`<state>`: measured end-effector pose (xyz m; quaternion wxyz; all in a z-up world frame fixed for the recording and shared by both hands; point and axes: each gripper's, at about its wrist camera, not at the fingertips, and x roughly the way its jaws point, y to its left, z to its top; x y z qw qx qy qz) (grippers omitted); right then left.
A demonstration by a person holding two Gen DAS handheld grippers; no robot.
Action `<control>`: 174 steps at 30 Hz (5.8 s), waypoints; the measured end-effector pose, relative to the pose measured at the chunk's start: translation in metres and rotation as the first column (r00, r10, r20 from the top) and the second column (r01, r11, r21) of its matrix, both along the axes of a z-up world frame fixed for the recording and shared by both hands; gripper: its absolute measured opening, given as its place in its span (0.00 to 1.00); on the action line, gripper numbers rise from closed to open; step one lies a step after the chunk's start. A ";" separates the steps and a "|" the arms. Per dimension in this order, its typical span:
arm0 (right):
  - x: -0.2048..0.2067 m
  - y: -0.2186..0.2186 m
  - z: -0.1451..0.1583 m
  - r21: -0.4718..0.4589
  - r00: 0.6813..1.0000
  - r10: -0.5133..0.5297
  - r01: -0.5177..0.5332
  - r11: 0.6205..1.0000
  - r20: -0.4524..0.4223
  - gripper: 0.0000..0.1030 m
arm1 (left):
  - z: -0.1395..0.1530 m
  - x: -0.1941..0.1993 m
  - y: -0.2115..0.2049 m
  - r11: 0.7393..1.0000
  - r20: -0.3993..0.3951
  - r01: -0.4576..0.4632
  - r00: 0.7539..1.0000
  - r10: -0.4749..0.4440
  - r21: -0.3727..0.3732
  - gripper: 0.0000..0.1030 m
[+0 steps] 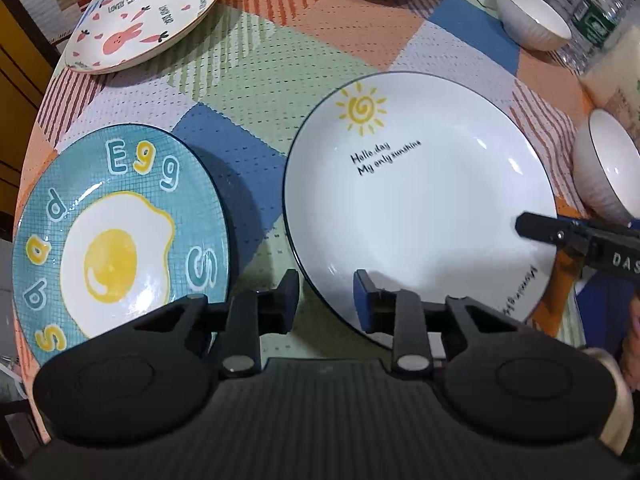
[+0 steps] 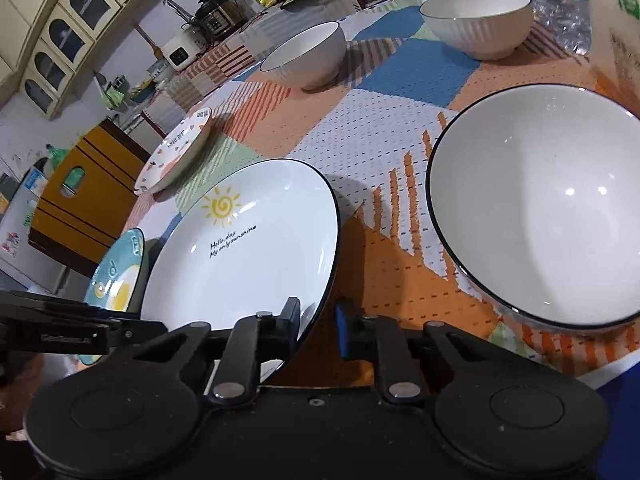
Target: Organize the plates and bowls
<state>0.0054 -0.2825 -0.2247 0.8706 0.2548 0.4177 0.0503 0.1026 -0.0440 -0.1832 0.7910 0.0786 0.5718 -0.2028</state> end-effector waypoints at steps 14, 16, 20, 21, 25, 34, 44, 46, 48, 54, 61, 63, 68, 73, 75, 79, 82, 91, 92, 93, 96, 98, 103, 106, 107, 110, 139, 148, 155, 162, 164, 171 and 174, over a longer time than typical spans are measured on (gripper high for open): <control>0.002 0.009 0.005 -0.102 0.993 0.109 -0.105 0.989 0.034 0.19 | -0.005 0.013 0.005 0.998 -0.017 -0.048 0.999 0.048 -0.050 0.25; 0.003 0.011 0.006 -0.110 0.990 0.136 -0.132 0.985 0.033 0.19 | -0.002 0.012 0.005 0.998 -0.024 -0.044 0.999 0.043 -0.045 0.25; 0.000 0.012 0.012 -0.146 0.980 0.191 -0.181 0.972 0.056 0.20 | 0.006 0.008 0.006 0.999 0.005 -0.035 0.999 0.035 -0.036 0.26; 0.000 0.011 0.014 -0.143 0.980 0.192 -0.182 0.973 0.059 0.20 | 0.009 0.008 0.007 0.998 0.008 -0.040 0.999 0.040 -0.041 0.26; 0.005 0.010 0.027 -0.155 0.975 0.206 -0.191 0.969 0.084 0.20 | 0.025 0.011 0.010 0.996 0.036 -0.062 0.997 0.065 -0.058 0.26; 0.045 0.001 0.064 -0.151 0.956 0.270 -0.252 0.956 0.113 0.20 | 0.059 0.045 0.016 0.983 0.066 -0.129 0.988 0.139 -0.127 0.26; 0.100 -0.008 0.066 -0.162 0.944 0.327 -0.315 0.935 0.049 0.20 | 0.038 0.087 0.011 0.969 0.015 -0.194 0.980 0.198 -0.155 0.26; 0.109 -0.010 0.063 -0.161 0.943 0.333 -0.324 0.932 0.030 0.20 | 0.031 0.092 0.007 0.972 -0.001 -0.190 0.981 0.192 -0.136 0.26; 0.118 -0.010 0.060 -0.164 0.941 0.338 -0.331 0.929 0.015 0.20 | 0.025 0.097 0.002 0.975 -0.004 -0.189 0.982 0.190 -0.118 0.26; 0.140 -0.015 0.052 -0.170 0.938 0.346 -0.345 0.923 -0.026 0.20 | 0.012 0.110 -0.002 0.974 -0.017 -0.198 0.980 0.197 -0.113 0.26; 0.167 -0.021 0.041 -0.147 0.939 0.332 -0.341 0.928 -0.086 0.20 | 0.004 0.125 -0.013 0.978 -0.023 -0.195 0.981 0.193 -0.077 0.26; 0.173 -0.021 0.039 -0.155 0.943 0.320 -0.331 0.931 -0.096 0.21 | 0.003 0.125 -0.017 0.980 -0.021 -0.185 0.983 0.184 -0.070 0.26; 0.178 -0.019 0.034 -0.199 0.957 0.257 -0.280 0.939 -0.135 0.21 | -0.002 0.118 -0.025 0.986 -0.011 -0.153 0.988 0.153 -0.067 0.26; 0.182 -0.015 0.029 -0.228 0.966 0.192 -0.229 0.946 -0.175 0.23 | -0.004 0.112 -0.026 0.985 0.002 -0.160 0.987 0.160 -0.060 0.26; 0.184 -0.011 0.031 -0.250 0.965 0.174 -0.221 0.942 -0.197 0.24 | -0.002 0.110 -0.026 0.986 0.002 -0.157 0.988 0.157 -0.053 0.26; 0.180 0.004 0.041 -0.355 0.963 0.163 -0.232 0.906 -0.213 0.27 | 0.009 0.100 -0.028 0.992 0.027 -0.123 0.992 0.124 -0.031 0.26; 0.170 0.010 0.050 -0.401 0.966 0.165 -0.234 0.886 -0.200 0.30 | 0.019 0.091 -0.028 0.995 0.039 -0.097 0.994 0.098 -0.028 0.26; 0.134 0.024 0.090 -0.361 0.968 0.226 -0.250 0.898 -0.108 0.40 | 0.046 0.075 -0.022 0.997 0.083 -0.077 0.994 0.077 -0.011 0.26; 0.131 0.027 0.095 -0.359 0.966 0.238 -0.259 0.897 -0.101 0.44 | 0.051 0.072 -0.020 0.997 0.082 -0.077 0.994 0.078 -0.011 0.28; 0.129 0.030 0.099 -0.357 0.964 0.250 -0.268 0.895 -0.097 0.46 | 0.054 0.070 -0.017 0.996 0.070 -0.084 0.994 0.085 -0.016 0.30; 0.120 0.038 0.111 -0.373 0.953 0.290 -0.303 0.877 -0.090 0.60 | 0.062 0.061 -0.009 0.993 0.042 -0.109 0.993 0.110 -0.040 0.34; 0.113 0.043 0.117 -0.392 0.949 0.304 -0.311 0.866 -0.083 0.61 | 0.066 0.053 -0.007 0.993 0.044 -0.111 0.993 0.113 -0.041 0.38; 0.100 0.051 0.133 -0.403 0.942 0.328 -0.326 0.855 -0.065 0.61 | 0.077 0.034 0.004 0.993 0.050 -0.117 0.992 0.119 -0.034 0.41; 0.091 0.057 0.144 -0.408 0.932 0.360 -0.343 0.846 -0.036 0.63 | 0.084 0.020 0.014 0.989 0.053 -0.139 0.989 0.141 -0.044 0.44; 0.088 0.059 0.147 -0.414 0.927 0.373 -0.349 0.840 -0.025 0.63 | 0.086 0.016 0.017 0.988 0.052 -0.146 0.988 0.149 -0.048 0.45; 0.078 0.066 0.158 -0.445 0.916 0.401 -0.357 0.821 0.004 0.64 | 0.091 0.004 0.026 0.987 0.063 -0.155 0.985 0.159 -0.052 0.46; 0.073 0.164 0.117 -0.544 0.772 0.590 -0.398 0.738 0.236 0.72 | 0.077 -0.026 0.165 0.973 0.214 -0.230 0.951 0.223 0.012 0.73; 0.109 0.187 0.058 -0.240 0.773 0.633 -0.608 0.757 0.038 0.72 | 0.039 0.014 0.200 0.954 0.119 -0.297 0.947 0.299 -0.039 0.70; 0.120 0.190 0.020 -0.074 0.817 0.575 -0.576 0.814 -0.035 0.64 | 0.015 0.017 0.214 0.933 0.119 -0.361 0.926 0.359 -0.009 0.65; 0.116 0.196 0.010 -0.115 0.828 0.560 -0.558 0.822 -0.014 0.37 | -0.005 0.026 0.221 0.912 0.065 -0.409 0.911 0.408 0.010 0.46; 0.113 0.195 0.009 -0.127 0.835 0.550 -0.546 0.828 -0.007 0.32 | -0.006 0.028 0.223 0.904 0.050 -0.427 0.903 0.428 -0.020 0.39; 0.116 0.183 0.002 -0.083 0.863 0.504 -0.500 0.862 0.025 0.17 | -0.009 0.029 0.222 0.883 0.020 -0.460 0.886 0.463 -0.087 0.24; 0.117 0.185 -0.003 -0.051 0.867 0.497 -0.496 0.867 0.023 0.19 | -0.010 0.030 0.224 0.877 0.009 -0.470 0.881 0.473 -0.100 0.25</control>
